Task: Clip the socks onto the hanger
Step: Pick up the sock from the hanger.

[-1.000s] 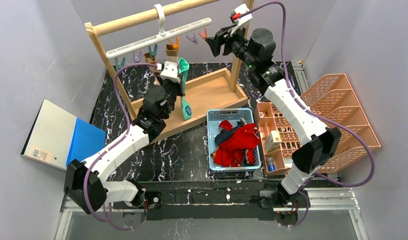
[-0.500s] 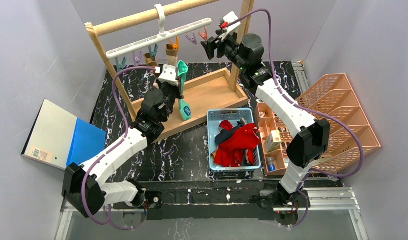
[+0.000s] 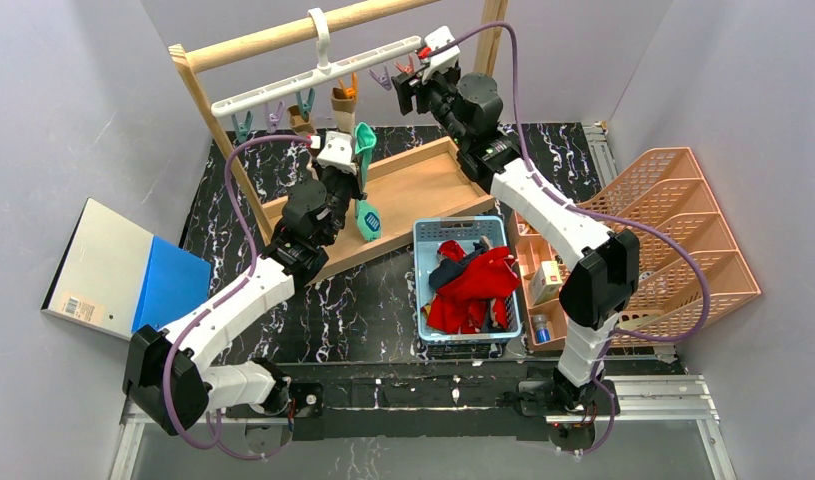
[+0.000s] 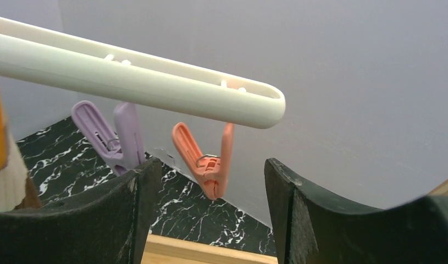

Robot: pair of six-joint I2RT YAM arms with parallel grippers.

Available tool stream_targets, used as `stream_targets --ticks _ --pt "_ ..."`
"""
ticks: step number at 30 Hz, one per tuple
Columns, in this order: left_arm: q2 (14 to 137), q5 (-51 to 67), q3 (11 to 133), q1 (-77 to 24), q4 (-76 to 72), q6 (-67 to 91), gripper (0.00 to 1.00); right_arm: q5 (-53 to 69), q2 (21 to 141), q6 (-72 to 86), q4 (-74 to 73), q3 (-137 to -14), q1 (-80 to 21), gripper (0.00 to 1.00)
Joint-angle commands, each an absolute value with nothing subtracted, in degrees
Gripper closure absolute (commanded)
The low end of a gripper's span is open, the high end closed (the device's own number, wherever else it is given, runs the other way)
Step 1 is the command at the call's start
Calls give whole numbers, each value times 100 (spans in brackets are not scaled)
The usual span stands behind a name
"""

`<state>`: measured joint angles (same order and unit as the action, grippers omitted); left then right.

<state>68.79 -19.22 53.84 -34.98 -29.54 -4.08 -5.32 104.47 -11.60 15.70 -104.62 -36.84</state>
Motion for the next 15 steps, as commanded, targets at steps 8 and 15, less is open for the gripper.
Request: stream_targets --ticks 8,15 --pt "6612 -1975 5320 -3463 -3146 -474 100 -1108 10587 -1128 2003 -11006 -3812 25" --pt "6592 -1982 5289 -3463 -3164 -449 100 -1064 10583 -857 2044 -11046 -3869 24"
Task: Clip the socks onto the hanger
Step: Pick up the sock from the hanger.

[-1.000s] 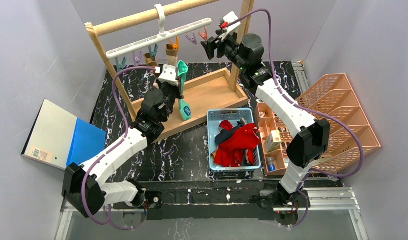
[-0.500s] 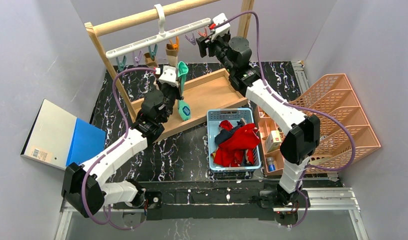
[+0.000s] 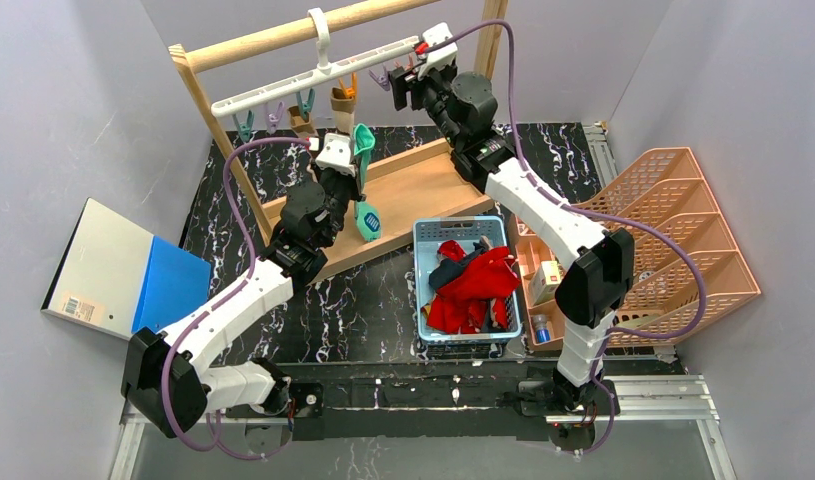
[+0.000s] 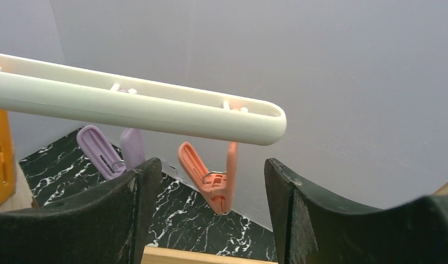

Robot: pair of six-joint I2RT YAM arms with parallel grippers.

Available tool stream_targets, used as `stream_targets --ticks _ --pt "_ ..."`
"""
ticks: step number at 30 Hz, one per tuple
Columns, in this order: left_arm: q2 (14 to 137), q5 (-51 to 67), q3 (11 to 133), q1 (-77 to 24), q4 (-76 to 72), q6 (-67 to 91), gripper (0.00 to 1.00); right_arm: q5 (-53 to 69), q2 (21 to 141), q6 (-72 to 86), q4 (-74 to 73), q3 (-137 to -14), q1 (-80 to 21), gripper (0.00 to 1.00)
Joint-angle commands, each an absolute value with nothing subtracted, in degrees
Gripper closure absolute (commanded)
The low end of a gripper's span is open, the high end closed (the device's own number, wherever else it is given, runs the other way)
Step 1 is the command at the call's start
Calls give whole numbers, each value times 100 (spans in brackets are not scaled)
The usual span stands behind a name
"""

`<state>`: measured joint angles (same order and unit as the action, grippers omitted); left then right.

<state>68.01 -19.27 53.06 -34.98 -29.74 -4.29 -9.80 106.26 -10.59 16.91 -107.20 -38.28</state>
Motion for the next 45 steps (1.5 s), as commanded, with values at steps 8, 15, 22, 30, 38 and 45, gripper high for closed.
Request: stream_targets --ticks 8,15,22,30,38,45 --pt "6583 -1986 5284 -3463 -3149 -448 100 -1098 10686 -755 2004 -11220 -3868 30" --pt "6587 -1986 5303 -3463 -3147 -448 100 -1087 10732 -735 1915 -11324 -3868 37" --pt "6574 -1978 5300 -3463 -3146 -431 100 -1072 10760 -730 1838 -11382 -3868 47" --pt "6575 -1969 5316 -3463 -3146 -435 100 -1038 10749 -704 1772 -11403 -3874 64" --pt "6587 -1943 5388 -3463 -3146 -392 100 -976 10778 -530 1630 -11534 -3875 96" --pt "6943 -1696 6039 -3465 -3323 -38 100 -1203 10791 363 1417 -11793 -3885 99"
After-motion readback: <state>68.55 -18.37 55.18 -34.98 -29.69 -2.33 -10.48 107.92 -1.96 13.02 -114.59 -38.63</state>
